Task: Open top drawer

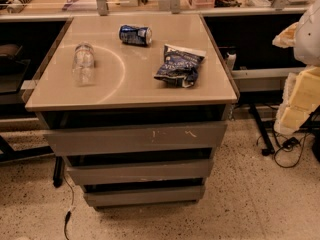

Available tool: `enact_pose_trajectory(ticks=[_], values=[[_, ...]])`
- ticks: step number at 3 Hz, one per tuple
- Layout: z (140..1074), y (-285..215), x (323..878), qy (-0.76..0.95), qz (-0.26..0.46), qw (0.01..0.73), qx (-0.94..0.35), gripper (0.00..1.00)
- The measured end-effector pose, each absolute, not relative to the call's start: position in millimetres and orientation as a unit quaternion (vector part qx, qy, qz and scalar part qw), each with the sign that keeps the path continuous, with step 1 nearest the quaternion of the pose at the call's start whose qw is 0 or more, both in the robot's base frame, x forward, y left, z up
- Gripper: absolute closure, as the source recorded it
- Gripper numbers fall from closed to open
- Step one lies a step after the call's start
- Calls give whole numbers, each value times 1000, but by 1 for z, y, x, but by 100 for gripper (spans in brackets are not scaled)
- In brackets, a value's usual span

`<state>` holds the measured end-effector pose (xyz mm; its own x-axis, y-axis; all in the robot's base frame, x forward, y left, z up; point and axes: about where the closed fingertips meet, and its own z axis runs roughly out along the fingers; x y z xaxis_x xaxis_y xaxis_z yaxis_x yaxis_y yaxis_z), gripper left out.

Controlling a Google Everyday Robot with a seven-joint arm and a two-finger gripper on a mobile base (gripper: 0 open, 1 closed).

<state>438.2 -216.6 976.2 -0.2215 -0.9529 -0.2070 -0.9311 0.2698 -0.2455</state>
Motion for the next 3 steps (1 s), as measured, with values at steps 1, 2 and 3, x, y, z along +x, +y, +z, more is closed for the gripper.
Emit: enact_pose_trajectory(ticks=[1, 2, 3], values=[[978, -215, 440, 780, -34, 169, -601, 0], [945, -178, 444, 792, -1, 185, -582, 0], [861, -119, 452, 810, 73, 181, -553, 0]])
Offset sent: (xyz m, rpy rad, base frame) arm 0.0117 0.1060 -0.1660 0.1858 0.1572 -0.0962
